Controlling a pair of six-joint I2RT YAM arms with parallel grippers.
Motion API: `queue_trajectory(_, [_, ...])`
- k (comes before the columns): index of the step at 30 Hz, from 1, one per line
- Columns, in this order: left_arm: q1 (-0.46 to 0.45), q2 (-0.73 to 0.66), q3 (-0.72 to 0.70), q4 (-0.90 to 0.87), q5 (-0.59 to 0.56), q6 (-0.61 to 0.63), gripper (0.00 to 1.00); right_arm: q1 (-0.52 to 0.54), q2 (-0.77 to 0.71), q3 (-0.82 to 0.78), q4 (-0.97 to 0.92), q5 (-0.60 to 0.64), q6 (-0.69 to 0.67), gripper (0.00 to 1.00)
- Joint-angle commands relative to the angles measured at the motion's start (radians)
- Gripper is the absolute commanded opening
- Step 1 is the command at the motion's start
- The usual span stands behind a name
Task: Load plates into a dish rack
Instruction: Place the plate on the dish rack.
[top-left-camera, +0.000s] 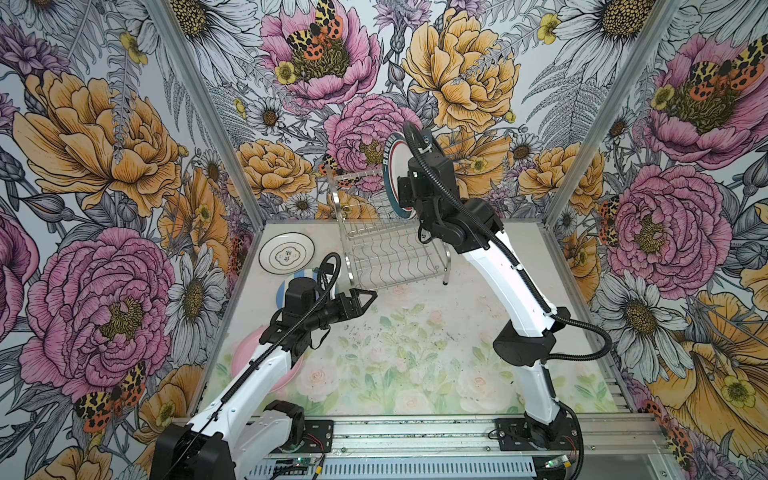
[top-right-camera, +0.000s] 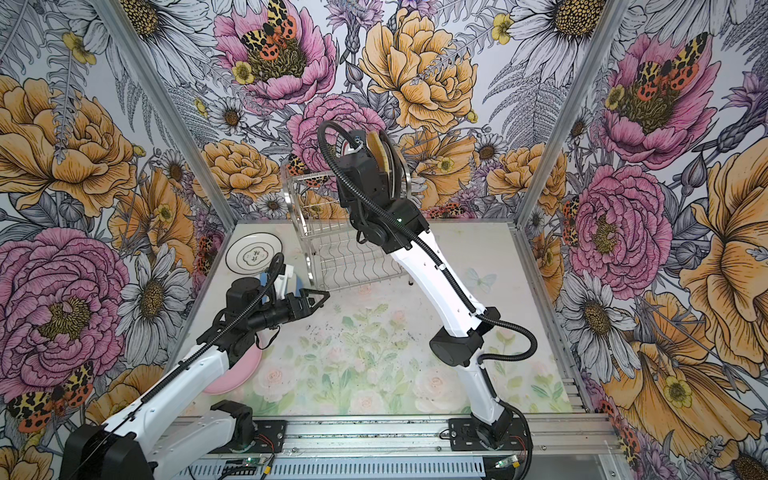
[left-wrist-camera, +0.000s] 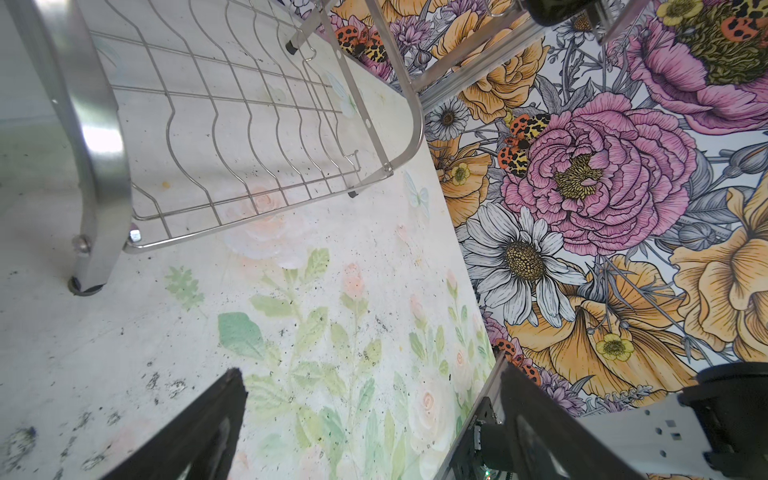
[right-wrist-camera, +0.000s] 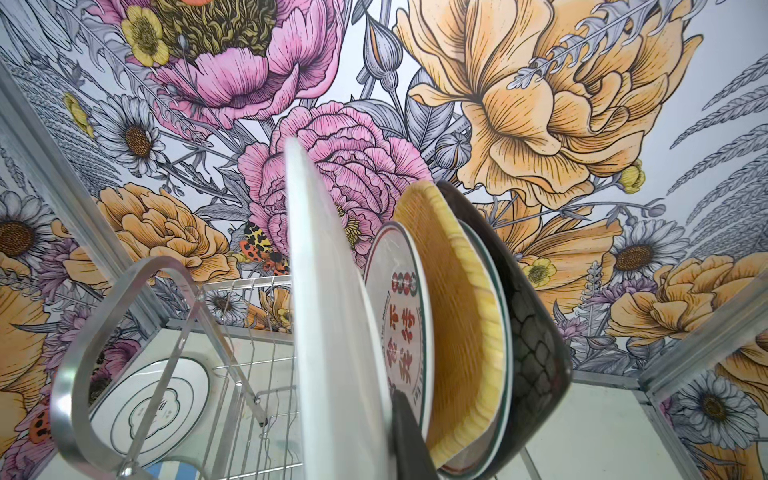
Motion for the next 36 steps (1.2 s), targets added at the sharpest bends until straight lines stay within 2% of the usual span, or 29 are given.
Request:
queue_trajectory(1, [0.011, -0.015, -0.011, -0.012, -0.021, 0.015, 0.96, -0.026, 0.023, 0.039, 0.111, 0.039, -0.041, 0.00])
queue_trajectory(10, [0.022, -0.025, -0.013, -0.021, -0.016, 0.016, 0.97, -0.047, 0.092, 0.039, 0.166, 0.076, -0.086, 0.00])
queue_trajectory(36, [0.027, -0.022, -0.013, -0.020, -0.012, 0.015, 0.98, -0.074, 0.169, 0.016, 0.186, 0.051, -0.080, 0.00])
